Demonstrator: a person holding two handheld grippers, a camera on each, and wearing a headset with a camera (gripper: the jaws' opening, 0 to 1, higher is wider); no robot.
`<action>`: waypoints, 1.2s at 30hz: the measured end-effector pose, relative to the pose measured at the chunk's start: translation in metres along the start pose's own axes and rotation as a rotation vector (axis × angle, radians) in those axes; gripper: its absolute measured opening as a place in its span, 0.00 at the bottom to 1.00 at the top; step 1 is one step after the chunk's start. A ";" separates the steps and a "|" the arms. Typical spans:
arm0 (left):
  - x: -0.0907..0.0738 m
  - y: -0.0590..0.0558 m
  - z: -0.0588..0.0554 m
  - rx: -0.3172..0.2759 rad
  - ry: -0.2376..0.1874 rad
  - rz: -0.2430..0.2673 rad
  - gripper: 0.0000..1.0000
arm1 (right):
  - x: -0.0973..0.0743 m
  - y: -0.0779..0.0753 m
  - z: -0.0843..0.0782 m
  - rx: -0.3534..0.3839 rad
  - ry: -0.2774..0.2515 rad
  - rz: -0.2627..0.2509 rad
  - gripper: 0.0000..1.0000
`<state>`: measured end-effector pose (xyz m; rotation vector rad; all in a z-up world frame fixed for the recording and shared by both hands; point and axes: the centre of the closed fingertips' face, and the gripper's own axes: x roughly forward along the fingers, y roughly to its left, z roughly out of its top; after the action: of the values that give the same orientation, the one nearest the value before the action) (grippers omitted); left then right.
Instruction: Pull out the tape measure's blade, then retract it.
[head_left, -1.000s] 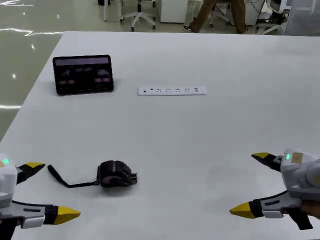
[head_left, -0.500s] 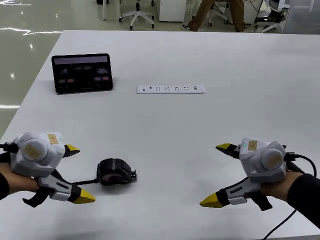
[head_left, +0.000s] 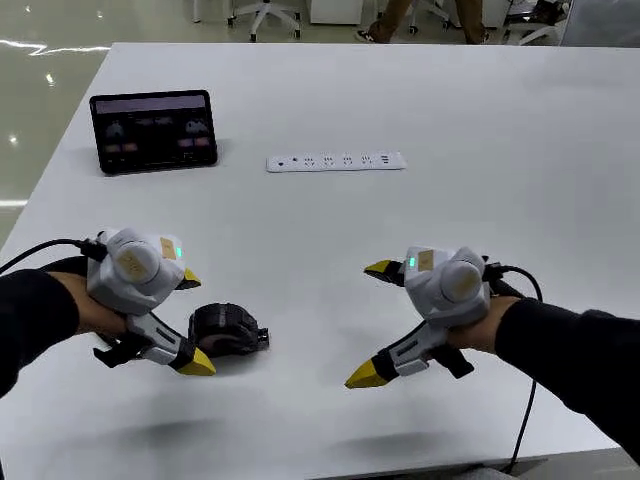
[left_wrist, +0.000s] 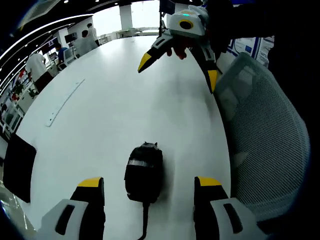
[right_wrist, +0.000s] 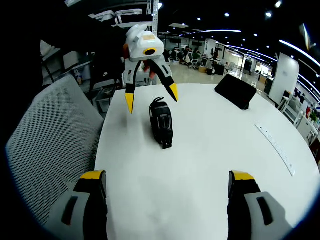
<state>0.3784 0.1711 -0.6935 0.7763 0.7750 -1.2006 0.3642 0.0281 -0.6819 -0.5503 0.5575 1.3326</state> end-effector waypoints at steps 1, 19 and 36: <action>0.002 0.000 0.001 0.000 -0.001 -0.004 0.66 | 0.003 -0.002 0.000 -0.008 0.016 -0.001 0.95; 0.023 0.001 -0.001 0.111 0.019 -0.047 0.29 | 0.067 0.005 0.015 -0.043 0.084 0.095 0.76; 0.027 0.001 -0.004 0.107 0.032 -0.021 0.28 | 0.104 -0.003 0.009 -0.037 0.114 0.110 0.45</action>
<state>0.3839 0.1612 -0.7180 0.8791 0.7515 -1.2594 0.3836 0.1098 -0.7437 -0.6364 0.6649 1.4245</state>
